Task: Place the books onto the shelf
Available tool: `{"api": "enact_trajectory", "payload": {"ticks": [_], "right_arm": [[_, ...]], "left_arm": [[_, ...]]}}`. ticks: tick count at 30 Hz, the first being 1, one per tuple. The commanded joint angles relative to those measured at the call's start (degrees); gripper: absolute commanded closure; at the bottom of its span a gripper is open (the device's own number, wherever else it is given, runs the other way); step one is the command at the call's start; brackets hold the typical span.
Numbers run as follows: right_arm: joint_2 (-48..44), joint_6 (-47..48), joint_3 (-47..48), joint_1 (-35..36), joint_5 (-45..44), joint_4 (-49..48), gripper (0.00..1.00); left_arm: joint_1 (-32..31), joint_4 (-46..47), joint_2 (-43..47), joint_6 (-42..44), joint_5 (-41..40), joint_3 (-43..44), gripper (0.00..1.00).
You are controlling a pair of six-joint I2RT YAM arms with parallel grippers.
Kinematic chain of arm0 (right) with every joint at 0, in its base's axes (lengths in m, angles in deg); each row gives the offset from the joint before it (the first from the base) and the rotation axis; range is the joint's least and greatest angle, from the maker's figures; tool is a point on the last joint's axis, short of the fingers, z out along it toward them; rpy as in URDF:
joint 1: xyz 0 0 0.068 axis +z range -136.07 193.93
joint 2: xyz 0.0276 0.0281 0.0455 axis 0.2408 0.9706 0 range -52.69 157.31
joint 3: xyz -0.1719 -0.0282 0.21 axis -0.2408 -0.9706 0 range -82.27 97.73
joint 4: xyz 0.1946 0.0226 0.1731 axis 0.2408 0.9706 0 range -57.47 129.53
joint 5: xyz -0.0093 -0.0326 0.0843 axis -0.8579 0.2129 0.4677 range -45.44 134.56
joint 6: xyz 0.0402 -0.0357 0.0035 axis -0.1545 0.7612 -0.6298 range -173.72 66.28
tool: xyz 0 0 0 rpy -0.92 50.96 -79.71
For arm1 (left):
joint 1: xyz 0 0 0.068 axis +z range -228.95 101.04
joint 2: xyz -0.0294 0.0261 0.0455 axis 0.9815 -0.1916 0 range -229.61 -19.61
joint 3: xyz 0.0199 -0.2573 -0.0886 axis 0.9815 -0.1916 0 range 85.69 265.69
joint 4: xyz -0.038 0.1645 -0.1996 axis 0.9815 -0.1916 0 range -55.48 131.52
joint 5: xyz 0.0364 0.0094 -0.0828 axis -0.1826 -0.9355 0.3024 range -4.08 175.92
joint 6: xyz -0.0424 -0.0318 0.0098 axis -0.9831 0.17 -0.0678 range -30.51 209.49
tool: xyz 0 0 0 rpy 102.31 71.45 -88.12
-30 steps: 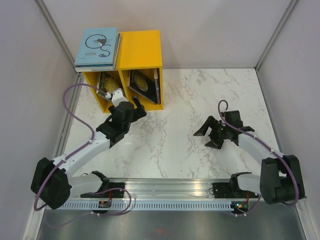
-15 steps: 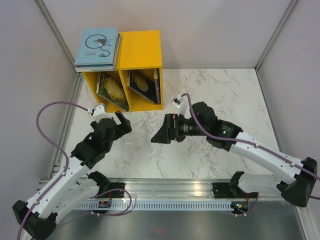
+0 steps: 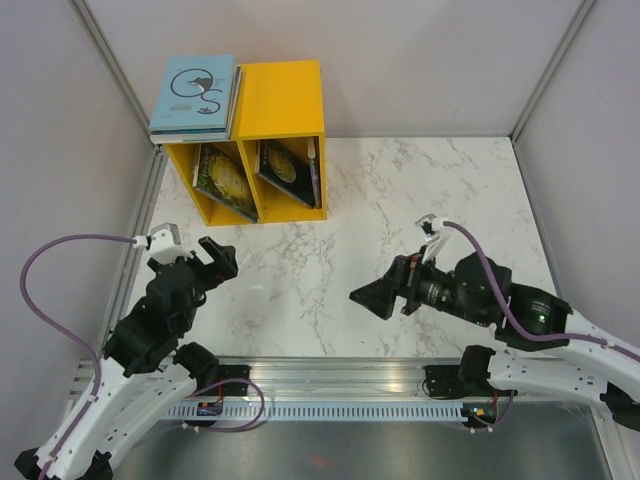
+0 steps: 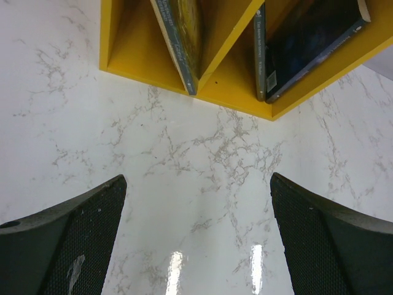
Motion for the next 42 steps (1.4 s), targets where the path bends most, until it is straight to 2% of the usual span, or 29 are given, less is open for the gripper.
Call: {"api": "enact_trajectory", "payload": {"ticks": [1, 8, 11, 15, 18, 19, 22, 25, 27, 29, 31, 33, 35, 36, 38, 42], "right_arm": [[-3.01, 0.25, -1.03, 0.14, -11.63, 5.94, 0.02], [-2.05, -0.10, -0.58, 0.05, -10.76, 8.41, 0.02], [-2.31, -1.60, -1.73, 0.14, -10.23, 8.50, 0.02], [-2.22, -2.39, -2.34, 0.05, -11.81, 9.02, 0.02], [-0.56, 0.84, -1.12, 0.05, -14.18, 9.11, 0.02], [1.19, 2.69, 0.36, 0.14, -14.62, 9.02, 0.02], [5.23, 11.80, 3.09, 0.05, -12.62, 7.89, 0.02], [8.40, 16.23, 3.72, 0.14, -13.92, 6.04, 0.02], [10.17, 17.55, 3.37, 0.05, -14.89, 4.46, 0.02], [11.48, 19.75, 3.02, 0.14, -14.71, 2.44, 0.02], [13.94, 21.24, 3.54, 0.14, -15.06, 1.91, 0.02], [16.22, 21.87, 3.54, 0.05, -16.64, 1.55, 0.02], [17.55, 23.09, 3.89, 0.05, -19.61, 0.59, 0.02], [18.86, 23.36, 4.42, 0.14, -20.94, 0.50, 0.02], [20.62, 25.37, 5.03, 0.05, -22.27, -0.81, 0.02], [24.39, 27.14, 7.31, 0.05, -24.99, -1.70, 0.02]], "left_arm": [[-0.04, -1.31, 2.93, 5.98, -4.59, -0.65, 0.00], [-0.04, 3.78, 7.05, 13.36, -3.91, -3.81, 0.00], [-0.04, 11.42, 9.87, 22.06, -2.05, -8.89, 0.00], [-0.04, 20.12, 11.54, 30.84, -7.75, -16.26, 0.00], [-0.04, 30.57, 11.98, 33.68, -11.19, -23.48, 0.00], [-0.04, 36.60, 12.07, 34.38, -10.75, -25.33, 0.00], [0.14, 50.23, 10.76, 35.18, -10.74, -32.80, 0.00], [2.16, 55.80, 3.92, 32.29, -13.73, -36.68, 0.00], [4.44, 63.52, -1.97, 30.70, -13.04, -39.05, 0.00], [7.50, 72.29, -6.71, 29.91, -10.50, -40.55, 0.00], [10.23, 76.28, -15.05, 29.73, -6.30, -40.38, 0.00], [13.58, 83.22, -23.55, 27.88, -5.39, -40.29, 0.00], [16.47, 89.18, -27.90, 27.35, -3.12, -38.97, 0.00], [17.71, 90.87, -32.79, 27.09, -1.89, -38.36, 0.00], [21.56, 94.47, -37.04, 26.74, 3.03, -36.08, 0.00], [25.97, 95.01, -43.73, 30.34, 10.84, -31.68, 0.00]]}}
